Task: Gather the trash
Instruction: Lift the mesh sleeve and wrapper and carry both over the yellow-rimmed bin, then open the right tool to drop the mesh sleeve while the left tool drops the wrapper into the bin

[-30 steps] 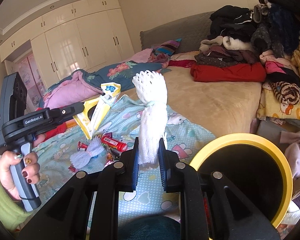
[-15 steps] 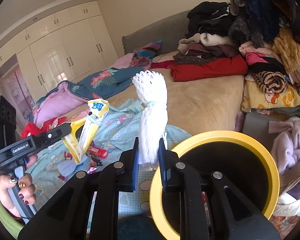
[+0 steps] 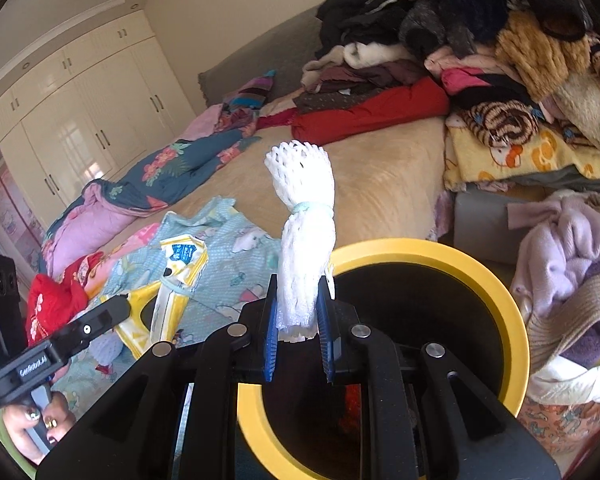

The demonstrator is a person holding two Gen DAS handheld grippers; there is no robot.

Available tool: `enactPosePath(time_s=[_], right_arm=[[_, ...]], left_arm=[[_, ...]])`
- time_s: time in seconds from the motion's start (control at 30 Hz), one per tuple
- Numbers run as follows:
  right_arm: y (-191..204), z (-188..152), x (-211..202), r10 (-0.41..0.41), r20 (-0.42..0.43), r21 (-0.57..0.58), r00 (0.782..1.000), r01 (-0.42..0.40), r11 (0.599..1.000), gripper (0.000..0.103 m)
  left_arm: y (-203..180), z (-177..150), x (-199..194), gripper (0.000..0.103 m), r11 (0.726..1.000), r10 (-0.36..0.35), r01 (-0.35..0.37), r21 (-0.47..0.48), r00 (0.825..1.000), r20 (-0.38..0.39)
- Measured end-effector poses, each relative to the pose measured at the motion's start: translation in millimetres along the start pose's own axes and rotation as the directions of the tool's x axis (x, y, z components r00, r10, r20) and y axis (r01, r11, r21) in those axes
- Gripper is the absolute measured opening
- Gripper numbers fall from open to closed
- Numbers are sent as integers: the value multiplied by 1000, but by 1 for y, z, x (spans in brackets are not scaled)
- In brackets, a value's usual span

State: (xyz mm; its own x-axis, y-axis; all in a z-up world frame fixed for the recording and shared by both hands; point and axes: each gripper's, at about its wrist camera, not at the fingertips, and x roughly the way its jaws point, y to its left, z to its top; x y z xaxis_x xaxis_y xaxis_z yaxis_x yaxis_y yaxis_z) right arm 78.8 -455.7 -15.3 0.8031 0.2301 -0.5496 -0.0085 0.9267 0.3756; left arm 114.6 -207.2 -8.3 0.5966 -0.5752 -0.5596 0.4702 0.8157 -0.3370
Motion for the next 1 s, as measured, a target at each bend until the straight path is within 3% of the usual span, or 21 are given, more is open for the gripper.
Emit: enactPosePath(time_s=[0.7,0.77,0.83,0.87,0.9,1.0], right_arm=[[-57,-16,27,-70,-161,162,985,96,982,19],[-59,-16,27,-94,-157,162,983,120,980,24],[-63,-17,26,-107,-152,182,983,134,974,47],[-66,-16,26,-117,-149,190,982,144,971,49],[-68,-16,25,-135,-142,188,981,161,969,49],[-68,-14,25,-147,-125,181,981,168,969,50]], left_arm=[[-32,-30,72,13,996,-6,21,87,986,-167],[-33,-31,75,14,996,-2,18,92,986,-169],[-30,-31,76,15,996,9,5,84,986,-166],[-28,-31,76,24,997,21,-8,81,987,-161],[-27,-31,75,42,997,34,-22,80,987,-155],[-19,-30,64,66,996,71,-65,62,992,-109]])
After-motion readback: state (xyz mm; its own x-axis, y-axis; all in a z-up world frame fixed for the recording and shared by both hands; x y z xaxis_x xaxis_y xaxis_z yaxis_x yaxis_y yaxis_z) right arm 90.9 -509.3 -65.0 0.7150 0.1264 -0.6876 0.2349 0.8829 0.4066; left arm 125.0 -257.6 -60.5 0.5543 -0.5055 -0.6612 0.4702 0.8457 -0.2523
